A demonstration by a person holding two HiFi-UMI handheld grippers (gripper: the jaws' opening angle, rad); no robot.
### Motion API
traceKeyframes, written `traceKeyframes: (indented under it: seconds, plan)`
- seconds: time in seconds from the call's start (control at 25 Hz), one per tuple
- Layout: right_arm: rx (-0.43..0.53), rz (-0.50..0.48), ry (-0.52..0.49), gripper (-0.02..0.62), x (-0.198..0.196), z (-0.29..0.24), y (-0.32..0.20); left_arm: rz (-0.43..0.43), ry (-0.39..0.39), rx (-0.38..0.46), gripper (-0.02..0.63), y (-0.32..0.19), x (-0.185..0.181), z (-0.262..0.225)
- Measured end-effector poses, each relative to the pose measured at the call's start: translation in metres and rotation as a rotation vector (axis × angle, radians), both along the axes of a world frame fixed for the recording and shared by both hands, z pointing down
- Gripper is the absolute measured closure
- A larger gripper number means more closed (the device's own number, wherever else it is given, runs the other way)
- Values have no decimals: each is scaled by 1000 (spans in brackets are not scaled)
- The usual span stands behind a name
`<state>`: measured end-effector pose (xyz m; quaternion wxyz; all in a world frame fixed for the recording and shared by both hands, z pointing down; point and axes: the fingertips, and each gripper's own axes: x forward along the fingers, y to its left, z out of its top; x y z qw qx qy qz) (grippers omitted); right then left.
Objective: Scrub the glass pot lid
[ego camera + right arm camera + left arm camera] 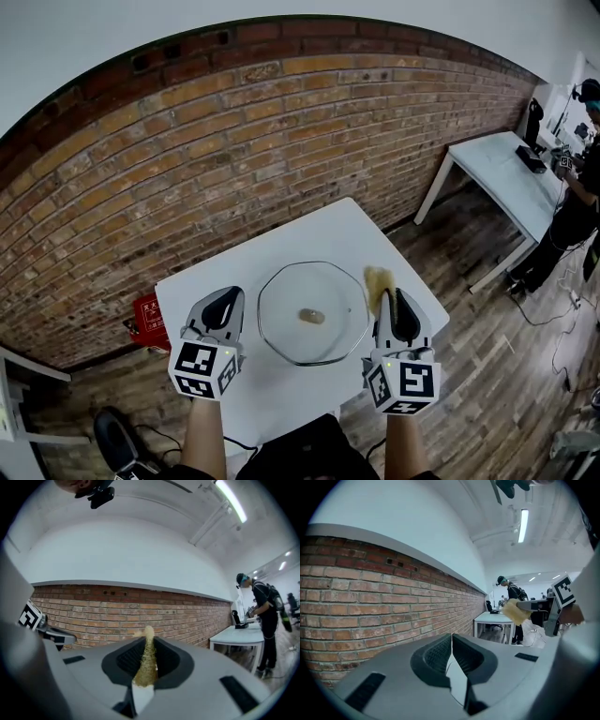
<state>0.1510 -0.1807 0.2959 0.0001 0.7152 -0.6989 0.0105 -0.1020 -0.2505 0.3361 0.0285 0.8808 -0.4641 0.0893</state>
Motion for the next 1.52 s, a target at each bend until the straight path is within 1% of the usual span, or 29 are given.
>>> traceKeyframes:
  seconds: [0.16,0.28,0.6,1.12,1.32,1.52]
  plan:
    - [-15,-10,-15,538,5,7,-5,-3,-3,-10,594,-3,5,5]
    - [-23,-6,5,538,5,12,-9,3,-8,-19,594,-7,9,10]
    - [-80,-39,-6,538,0,41,-27,-13,-22,-74,594,-20,10,38]
    - [-205,-92,-44,538,-6,115,-54,-25,-83,-219,594,-27,12,118]
    - [-245,-111,-42,538,-9,137,-56,-34,-68,-290,592,-22,10,147]
    - [-283,-119,-37,538,-9,159,-52,-46,-78,-340,591,-18,9,174]
